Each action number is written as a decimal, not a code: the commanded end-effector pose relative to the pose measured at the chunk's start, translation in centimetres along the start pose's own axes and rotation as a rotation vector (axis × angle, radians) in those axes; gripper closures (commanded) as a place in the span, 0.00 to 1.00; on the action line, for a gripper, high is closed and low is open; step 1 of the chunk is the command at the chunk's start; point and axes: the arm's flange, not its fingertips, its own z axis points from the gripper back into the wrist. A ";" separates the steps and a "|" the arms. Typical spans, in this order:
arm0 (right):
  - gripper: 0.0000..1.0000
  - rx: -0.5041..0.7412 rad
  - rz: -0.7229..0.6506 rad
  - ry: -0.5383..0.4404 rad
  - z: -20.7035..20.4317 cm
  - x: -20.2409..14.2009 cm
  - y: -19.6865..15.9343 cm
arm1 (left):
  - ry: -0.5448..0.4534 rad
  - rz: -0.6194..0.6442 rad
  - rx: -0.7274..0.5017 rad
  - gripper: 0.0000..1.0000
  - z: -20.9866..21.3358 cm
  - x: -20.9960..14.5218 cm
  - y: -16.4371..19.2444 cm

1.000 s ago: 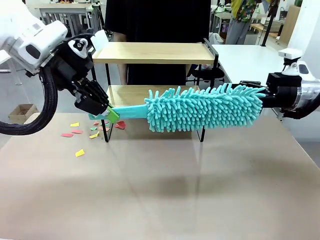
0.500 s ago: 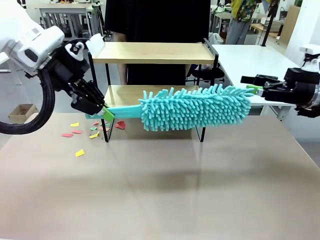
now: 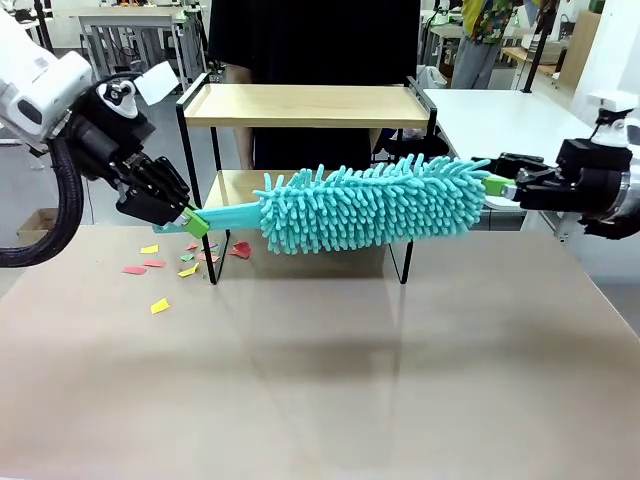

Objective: Clean the shelf.
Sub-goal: Hand the Duster back to the human.

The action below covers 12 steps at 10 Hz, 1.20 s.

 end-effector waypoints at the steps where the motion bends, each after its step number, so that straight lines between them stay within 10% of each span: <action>1: 0.00 0.045 -0.045 0.015 -0.7 -0.3 0.2 | -0.044 -0.009 -0.010 0.87 -0.6 0.0 0.3; 12: 0.00 0.253 -0.105 0.038 -5.5 -1.8 0.3 | 0.000 0.000 0.000 0.87 0.0 0.0 0.0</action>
